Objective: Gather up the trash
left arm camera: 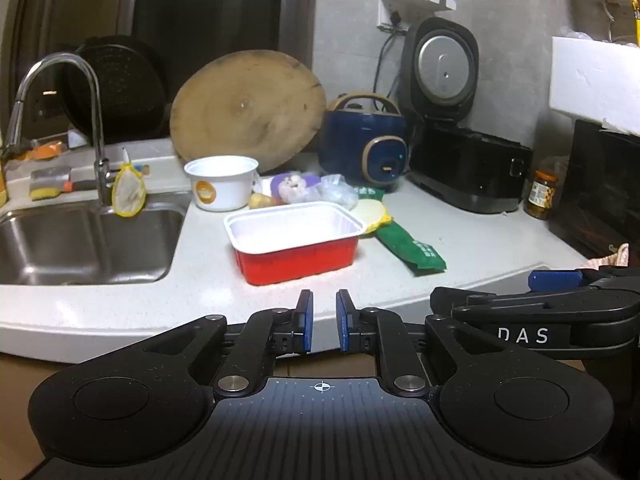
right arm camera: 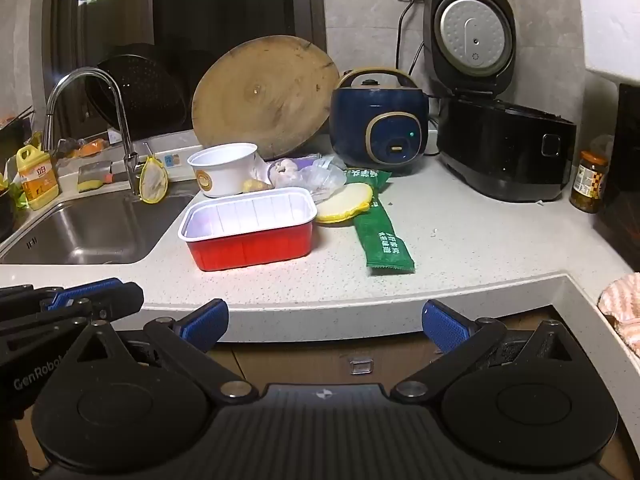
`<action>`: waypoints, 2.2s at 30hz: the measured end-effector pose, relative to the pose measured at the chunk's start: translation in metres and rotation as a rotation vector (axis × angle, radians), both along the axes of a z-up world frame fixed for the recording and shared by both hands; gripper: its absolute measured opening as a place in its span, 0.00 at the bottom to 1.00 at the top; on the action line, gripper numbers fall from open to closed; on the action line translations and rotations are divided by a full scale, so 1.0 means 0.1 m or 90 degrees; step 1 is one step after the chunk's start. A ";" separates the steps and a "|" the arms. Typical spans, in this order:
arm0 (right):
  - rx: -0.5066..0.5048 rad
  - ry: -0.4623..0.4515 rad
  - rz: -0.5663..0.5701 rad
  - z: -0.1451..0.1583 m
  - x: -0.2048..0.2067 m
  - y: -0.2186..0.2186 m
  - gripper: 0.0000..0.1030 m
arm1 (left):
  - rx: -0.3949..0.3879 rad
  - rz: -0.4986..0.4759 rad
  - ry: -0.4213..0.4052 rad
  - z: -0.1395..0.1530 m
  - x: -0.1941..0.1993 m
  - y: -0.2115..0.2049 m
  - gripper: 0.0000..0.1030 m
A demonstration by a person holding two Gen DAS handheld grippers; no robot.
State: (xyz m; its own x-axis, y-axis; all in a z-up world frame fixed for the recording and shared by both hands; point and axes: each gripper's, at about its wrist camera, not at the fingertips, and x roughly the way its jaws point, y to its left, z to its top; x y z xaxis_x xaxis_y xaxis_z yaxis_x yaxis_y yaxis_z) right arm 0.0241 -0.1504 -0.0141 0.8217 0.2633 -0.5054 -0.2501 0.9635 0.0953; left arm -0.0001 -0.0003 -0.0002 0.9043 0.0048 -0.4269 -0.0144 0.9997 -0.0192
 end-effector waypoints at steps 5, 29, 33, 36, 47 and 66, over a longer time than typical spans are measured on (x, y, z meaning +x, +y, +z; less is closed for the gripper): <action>0.003 0.012 0.005 -0.02 0.06 -0.05 1.00 | 0.001 0.008 0.006 0.01 -0.02 -0.03 0.16; -0.015 0.015 0.010 -0.02 0.03 0.14 1.00 | -0.029 0.017 0.037 -0.06 0.01 0.14 0.16; -0.014 0.020 0.007 -0.03 0.04 0.13 1.00 | -0.030 0.018 0.040 -0.08 0.02 0.12 0.16; -0.013 0.022 0.006 -0.04 0.05 0.13 1.00 | -0.031 0.016 0.042 -0.09 0.02 0.12 0.16; -0.007 0.028 0.012 -0.05 0.03 0.11 1.00 | -0.033 0.012 0.052 -0.09 0.04 0.12 0.16; -0.011 0.035 0.012 -0.07 0.02 0.12 1.00 | -0.036 0.012 0.055 -0.10 0.04 0.12 0.16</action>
State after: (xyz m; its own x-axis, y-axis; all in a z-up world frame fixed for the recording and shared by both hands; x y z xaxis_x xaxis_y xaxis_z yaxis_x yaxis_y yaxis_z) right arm 0.0265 -0.1382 -0.0215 0.7874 0.2684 -0.5550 -0.2623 0.9606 0.0924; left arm 0.0043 0.0117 -0.0097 0.8638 -0.0042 -0.5039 -0.0377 0.9966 -0.0729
